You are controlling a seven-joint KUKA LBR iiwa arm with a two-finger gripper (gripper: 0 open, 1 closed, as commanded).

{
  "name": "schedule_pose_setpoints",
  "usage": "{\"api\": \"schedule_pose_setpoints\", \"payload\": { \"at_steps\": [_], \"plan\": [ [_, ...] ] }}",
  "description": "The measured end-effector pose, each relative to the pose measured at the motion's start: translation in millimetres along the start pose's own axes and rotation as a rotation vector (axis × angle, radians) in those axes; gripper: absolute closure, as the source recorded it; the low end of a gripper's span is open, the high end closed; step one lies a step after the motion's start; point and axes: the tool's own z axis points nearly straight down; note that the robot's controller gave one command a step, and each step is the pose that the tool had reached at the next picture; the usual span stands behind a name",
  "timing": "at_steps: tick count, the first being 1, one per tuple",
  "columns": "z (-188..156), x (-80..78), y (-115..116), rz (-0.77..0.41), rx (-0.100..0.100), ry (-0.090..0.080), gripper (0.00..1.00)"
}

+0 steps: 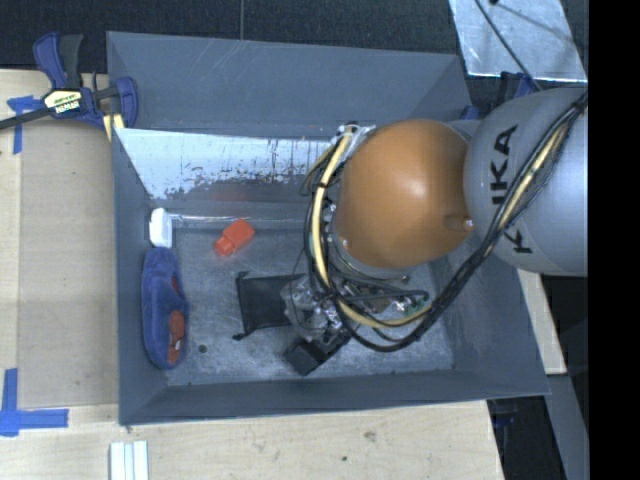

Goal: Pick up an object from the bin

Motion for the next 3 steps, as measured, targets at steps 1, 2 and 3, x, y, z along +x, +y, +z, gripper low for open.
{"api": "schedule_pose_setpoints", "payload": {
  "at_steps": [1, 2, 3],
  "plan": [
    [-0.7, -0.9, 0.3, 0.002, 0.000, -0.002, 0.00],
    [103.2, -55.9, -28.5, -0.099, -0.001, 0.000, 0.00],
    [132.5, -74.7, -61.5, -0.110, 0.002, -0.005, 0.00]
  ]
}}
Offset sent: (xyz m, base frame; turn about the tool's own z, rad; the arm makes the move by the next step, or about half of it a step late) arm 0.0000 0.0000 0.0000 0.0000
